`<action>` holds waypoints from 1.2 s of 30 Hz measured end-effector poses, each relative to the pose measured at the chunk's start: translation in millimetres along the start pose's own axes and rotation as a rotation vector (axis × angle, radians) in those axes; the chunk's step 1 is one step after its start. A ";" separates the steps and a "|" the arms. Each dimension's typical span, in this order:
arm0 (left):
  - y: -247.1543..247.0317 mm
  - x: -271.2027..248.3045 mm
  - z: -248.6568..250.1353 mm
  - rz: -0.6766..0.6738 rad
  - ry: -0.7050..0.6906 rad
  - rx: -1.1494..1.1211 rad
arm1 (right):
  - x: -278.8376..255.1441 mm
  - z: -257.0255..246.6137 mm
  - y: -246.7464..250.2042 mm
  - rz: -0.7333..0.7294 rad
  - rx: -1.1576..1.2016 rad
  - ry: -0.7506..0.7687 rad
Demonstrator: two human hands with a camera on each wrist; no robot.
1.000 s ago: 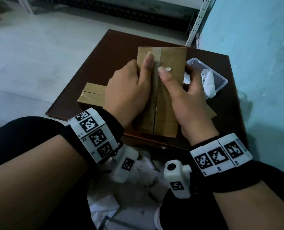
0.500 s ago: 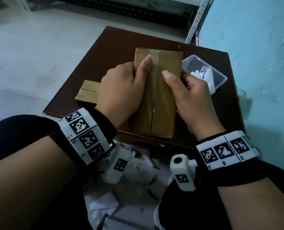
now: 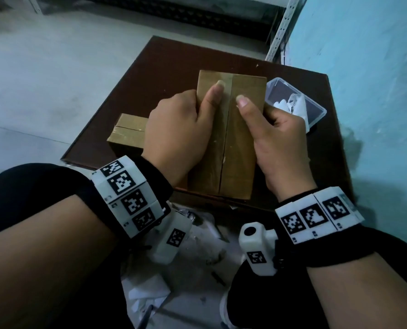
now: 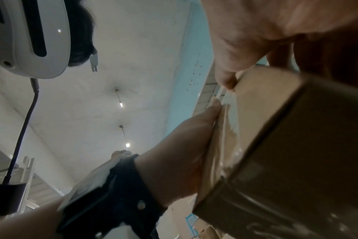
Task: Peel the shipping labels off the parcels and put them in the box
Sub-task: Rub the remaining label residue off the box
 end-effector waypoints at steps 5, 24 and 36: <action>9.0 9.1 -11.8 -0.026 0.115 -0.030 | -2.3 -2.3 -1.5 -0.088 -0.094 0.076; -6.7 3.0 -11.3 -0.011 0.095 -0.121 | -4.3 -0.9 4.6 0.032 -0.159 0.112; -0.1 1.4 -12.1 0.003 0.045 -0.070 | 0.7 2.1 5.4 -0.008 -0.232 0.122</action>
Point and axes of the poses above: each hand's wrist, its own x-axis towards the middle knuckle, its own y-axis out of the back of the hand, z = x × y, the point moved 4 cm from there along x, towards the middle knuckle, and after that the axes turned 7 degrees about x, right-handed, at the moved point
